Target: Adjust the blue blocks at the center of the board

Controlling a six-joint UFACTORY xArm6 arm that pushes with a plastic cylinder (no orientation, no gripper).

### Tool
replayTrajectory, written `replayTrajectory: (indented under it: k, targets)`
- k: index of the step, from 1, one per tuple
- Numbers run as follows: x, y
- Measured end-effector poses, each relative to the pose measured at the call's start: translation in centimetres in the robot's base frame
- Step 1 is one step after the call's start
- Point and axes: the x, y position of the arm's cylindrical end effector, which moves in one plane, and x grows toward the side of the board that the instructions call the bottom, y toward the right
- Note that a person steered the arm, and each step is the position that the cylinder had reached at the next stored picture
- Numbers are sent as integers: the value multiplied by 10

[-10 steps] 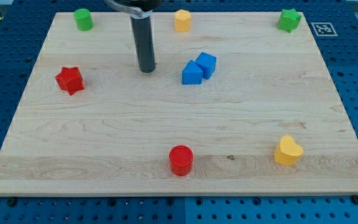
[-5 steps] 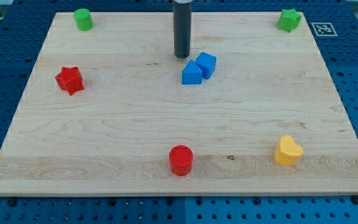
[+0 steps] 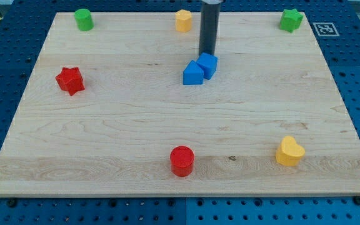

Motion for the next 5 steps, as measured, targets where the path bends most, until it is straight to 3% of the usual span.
replayTrajectory:
  k: [5]
  targets:
    - [35, 11]
